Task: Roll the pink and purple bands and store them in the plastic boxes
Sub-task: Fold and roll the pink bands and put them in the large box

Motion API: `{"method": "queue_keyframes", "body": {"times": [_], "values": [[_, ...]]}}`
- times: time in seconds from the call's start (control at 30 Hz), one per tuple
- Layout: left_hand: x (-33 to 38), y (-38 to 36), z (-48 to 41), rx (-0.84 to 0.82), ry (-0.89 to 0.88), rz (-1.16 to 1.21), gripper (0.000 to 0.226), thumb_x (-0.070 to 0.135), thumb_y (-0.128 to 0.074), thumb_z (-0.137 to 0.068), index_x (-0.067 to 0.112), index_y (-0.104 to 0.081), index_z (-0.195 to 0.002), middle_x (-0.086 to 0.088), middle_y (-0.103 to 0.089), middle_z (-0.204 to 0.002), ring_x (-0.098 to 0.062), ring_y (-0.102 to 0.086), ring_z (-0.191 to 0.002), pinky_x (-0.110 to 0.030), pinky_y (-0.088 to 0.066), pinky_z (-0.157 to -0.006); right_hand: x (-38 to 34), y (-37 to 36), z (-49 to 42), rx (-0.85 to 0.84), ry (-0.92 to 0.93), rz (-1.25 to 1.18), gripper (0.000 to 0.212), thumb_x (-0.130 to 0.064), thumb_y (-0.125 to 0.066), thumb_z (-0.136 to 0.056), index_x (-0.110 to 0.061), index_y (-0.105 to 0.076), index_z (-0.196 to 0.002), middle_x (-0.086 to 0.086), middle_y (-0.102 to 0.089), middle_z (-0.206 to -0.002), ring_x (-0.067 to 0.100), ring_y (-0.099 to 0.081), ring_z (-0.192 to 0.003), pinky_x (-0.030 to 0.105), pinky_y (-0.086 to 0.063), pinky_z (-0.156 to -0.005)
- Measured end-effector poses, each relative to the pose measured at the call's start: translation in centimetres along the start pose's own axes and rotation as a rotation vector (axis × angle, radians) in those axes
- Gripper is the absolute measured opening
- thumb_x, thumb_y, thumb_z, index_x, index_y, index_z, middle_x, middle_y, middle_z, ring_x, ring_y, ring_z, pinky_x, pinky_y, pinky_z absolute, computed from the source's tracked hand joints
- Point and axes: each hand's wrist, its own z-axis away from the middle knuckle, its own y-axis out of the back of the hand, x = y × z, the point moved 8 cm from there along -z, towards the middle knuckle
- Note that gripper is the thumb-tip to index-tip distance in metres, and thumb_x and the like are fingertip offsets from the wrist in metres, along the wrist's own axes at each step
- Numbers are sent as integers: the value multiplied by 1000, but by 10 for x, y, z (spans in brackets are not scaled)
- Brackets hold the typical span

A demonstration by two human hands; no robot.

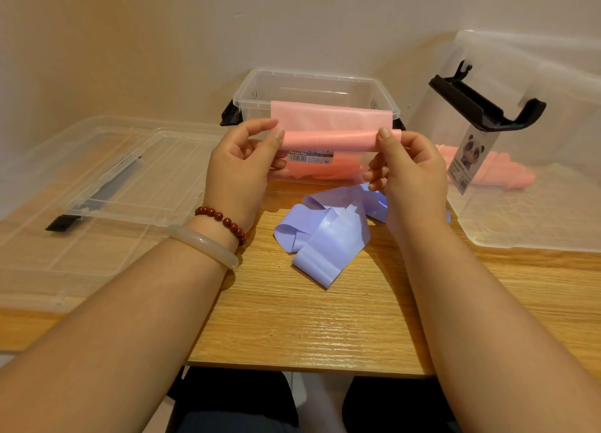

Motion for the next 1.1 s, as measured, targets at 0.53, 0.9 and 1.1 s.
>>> {"method": "queue_keyframes", "body": {"times": [0.53, 0.9, 1.1], "values": [[-9, -3, -3, -30, 34, -64, 11, 13, -58, -96, 18, -64, -104, 0, -67, -95, -8, -68, -82, -21, -54, -70, 1, 1, 0, 7, -43, -83, 4, -17, -59, -97, -17, -62, -94, 6, -65, -74, 19, -62, -60, 24, -48, -49], [-5, -4, -1, -32, 13, -2, 26, 8, -52, -98, 19, -61, -120, -2, -64, -87, -10, -62, -79, -20, -53, -68, 2, 3, 0, 53, -18, -53, 11, -18, -60, -97, -13, -60, -87, 4, -61, -61, 16, -60, -50, 22, -44, -45], [-1, -3, -1, -22, -16, -5, 29, 3, -51, -97, 25, -58, -114, 3, -64, -86, -10, -67, -79, -21, -54, -69, 0, 4, -1, 55, 10, -82, 7, -15, -66, -93, -12, -59, -90, 6, -66, -78, 17, -67, -64, 25, -49, -55]]}}
